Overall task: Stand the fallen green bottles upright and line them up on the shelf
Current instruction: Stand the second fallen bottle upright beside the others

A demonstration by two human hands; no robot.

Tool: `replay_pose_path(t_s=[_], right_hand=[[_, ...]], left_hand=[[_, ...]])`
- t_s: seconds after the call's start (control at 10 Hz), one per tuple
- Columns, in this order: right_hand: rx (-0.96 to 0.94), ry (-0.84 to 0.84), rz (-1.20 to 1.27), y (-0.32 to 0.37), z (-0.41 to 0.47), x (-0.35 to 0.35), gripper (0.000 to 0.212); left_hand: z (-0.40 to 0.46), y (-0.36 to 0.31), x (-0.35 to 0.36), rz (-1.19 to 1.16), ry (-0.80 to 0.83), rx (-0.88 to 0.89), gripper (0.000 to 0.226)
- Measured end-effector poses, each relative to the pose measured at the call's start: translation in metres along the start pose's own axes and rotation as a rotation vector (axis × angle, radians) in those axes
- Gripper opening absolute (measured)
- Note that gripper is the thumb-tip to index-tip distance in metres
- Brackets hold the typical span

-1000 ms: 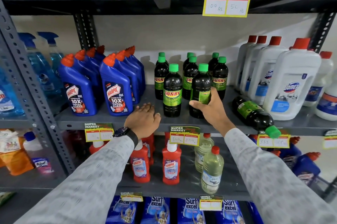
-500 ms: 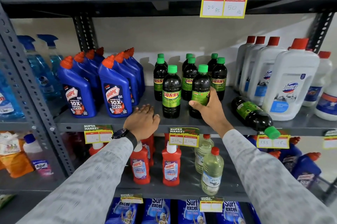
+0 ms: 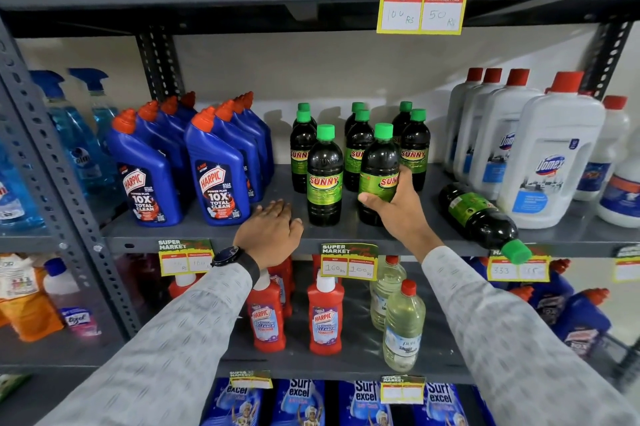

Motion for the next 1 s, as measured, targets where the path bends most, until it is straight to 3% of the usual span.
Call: replay_pose_path(t_s=[0.1,0.4,0.6,0.8,0.9,1.0], right_hand=[[-0.011,-0.008,0.003,0.000,0.001,0.000,0.089],[0.026,0.009,-0.014,-0.007,0.004,-0.002,0.072],[0.003,-0.043,-0.085,0.001,0.002,0.000,0.091],[0.031,-0.032,-0.097,0.004,-0.001,0.001,0.093],[-0.013,-0.018,-0.122,0.013,-0.009,-0.004,0.083],[-0.102,-0.062,-0.210,0.027,-0.021,-0.020,0.076]], left_hand=[[0.000,0.000,0.000,-0.004,0.002,-0.002,0.066],[0.001,0.001,0.001,-0.003,0.008,0.000,0.066],[-0.001,-0.001,-0.004,0.008,0.005,0.001,0.066],[0.006,0.002,-0.005,-0.027,0.069,-0.004,0.065],[0.010,-0.004,-0.013,-0.066,0.081,-0.015,0.063],[0.007,-0.015,-0.012,0.050,0.100,0.007,0.060]])
Point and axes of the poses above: each hand's wrist, its own z-axis towards the middle knuckle, its own x-axis out of the palm, y = z × x, the point moved 1 cm from there along z, towards the middle knuckle, and after that the axes turned 4 degrees about z, right-handed, at the moved point
